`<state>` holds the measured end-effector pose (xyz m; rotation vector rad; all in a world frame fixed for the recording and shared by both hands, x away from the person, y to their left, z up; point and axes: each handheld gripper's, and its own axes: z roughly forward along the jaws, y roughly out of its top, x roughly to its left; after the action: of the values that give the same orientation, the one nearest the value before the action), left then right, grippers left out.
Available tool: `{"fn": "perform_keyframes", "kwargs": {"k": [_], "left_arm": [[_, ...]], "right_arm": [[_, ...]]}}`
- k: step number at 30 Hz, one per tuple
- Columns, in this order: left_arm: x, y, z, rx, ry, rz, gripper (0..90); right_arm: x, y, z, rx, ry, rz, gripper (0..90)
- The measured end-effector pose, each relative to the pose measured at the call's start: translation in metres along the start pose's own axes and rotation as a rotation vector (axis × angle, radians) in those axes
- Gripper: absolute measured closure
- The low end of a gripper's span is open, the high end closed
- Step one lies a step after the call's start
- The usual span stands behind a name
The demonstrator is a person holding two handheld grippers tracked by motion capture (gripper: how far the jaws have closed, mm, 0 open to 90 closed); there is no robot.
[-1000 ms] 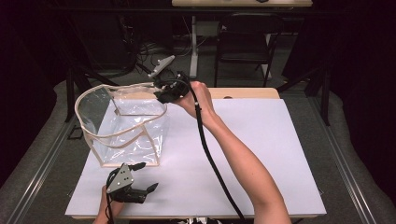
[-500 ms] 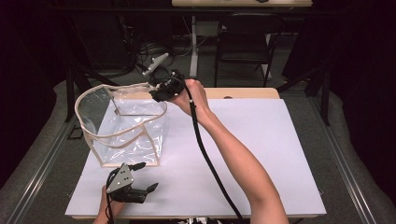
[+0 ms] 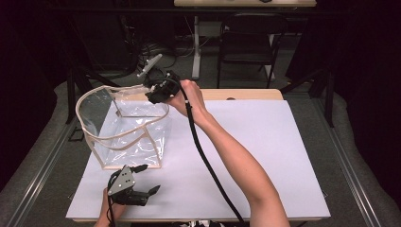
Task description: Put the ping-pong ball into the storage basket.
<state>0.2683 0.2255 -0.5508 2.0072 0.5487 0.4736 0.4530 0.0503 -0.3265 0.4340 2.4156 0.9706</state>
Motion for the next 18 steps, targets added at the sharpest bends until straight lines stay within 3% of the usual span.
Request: {"fn": "perform_keyframes", "kwargs": {"k": [18], "left_arm": [[0.0,0.0,0.0,-0.003,-0.002,-0.004,16.2]], "right_arm": [[0.009,0.012,0.011,0.015,0.029,-0.025,51.2]]}}
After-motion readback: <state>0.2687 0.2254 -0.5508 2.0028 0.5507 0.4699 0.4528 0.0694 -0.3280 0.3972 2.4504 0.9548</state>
